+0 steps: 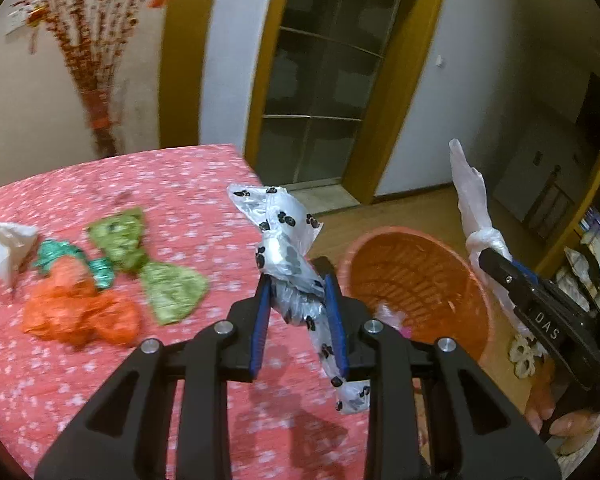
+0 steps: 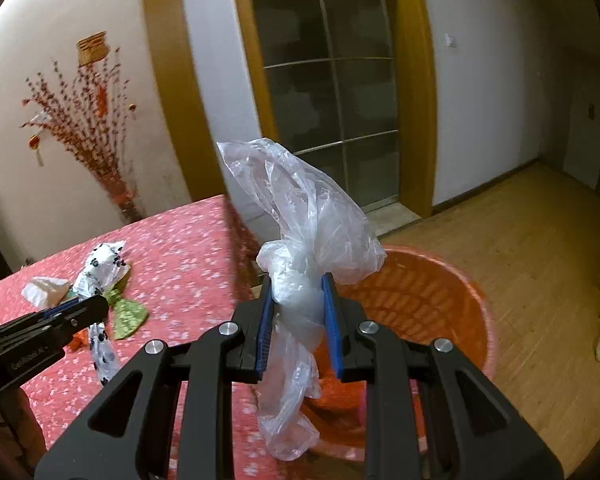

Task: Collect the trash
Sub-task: 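Carry both bags over the orange basket and open both tools to drop them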

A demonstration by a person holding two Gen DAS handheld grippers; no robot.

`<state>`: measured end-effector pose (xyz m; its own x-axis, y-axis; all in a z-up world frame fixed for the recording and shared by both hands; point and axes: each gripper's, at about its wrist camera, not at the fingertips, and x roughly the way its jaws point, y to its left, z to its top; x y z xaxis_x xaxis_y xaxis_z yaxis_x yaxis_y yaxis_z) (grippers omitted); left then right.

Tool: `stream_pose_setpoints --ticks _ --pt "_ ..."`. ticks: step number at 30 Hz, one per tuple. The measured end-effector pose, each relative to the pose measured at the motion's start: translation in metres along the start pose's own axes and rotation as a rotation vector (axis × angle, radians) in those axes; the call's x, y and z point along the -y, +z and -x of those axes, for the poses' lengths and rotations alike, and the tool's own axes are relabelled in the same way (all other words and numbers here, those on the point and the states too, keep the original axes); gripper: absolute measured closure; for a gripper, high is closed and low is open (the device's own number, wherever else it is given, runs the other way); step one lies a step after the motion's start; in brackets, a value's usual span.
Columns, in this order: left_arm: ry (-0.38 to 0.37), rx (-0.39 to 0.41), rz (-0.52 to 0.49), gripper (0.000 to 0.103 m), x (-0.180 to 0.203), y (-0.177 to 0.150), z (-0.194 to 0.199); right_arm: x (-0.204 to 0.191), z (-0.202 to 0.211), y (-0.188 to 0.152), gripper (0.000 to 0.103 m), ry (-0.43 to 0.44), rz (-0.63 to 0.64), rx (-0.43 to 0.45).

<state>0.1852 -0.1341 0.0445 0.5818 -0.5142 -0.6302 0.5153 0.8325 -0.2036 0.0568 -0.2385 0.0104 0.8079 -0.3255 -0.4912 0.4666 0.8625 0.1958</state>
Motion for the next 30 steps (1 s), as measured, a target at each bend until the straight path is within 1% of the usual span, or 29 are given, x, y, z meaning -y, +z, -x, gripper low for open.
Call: stream_pose_setpoints --ticks 8,13,30 --pt "-0.059 -0.025 -0.049 0.075 0.041 0.004 -0.029 0.031 0.002 -0.004 0.080 -0.034 -0.044 -0.001" --pt "-0.083 -0.044 -0.076 0.076 0.062 0.005 -0.045 0.041 -0.003 -0.005 0.080 -0.040 -0.063 -0.009" --pt "-0.145 -0.105 -0.127 0.075 0.097 0.005 -0.090 0.067 -0.025 -0.005 0.080 -0.045 -0.132 -0.032"
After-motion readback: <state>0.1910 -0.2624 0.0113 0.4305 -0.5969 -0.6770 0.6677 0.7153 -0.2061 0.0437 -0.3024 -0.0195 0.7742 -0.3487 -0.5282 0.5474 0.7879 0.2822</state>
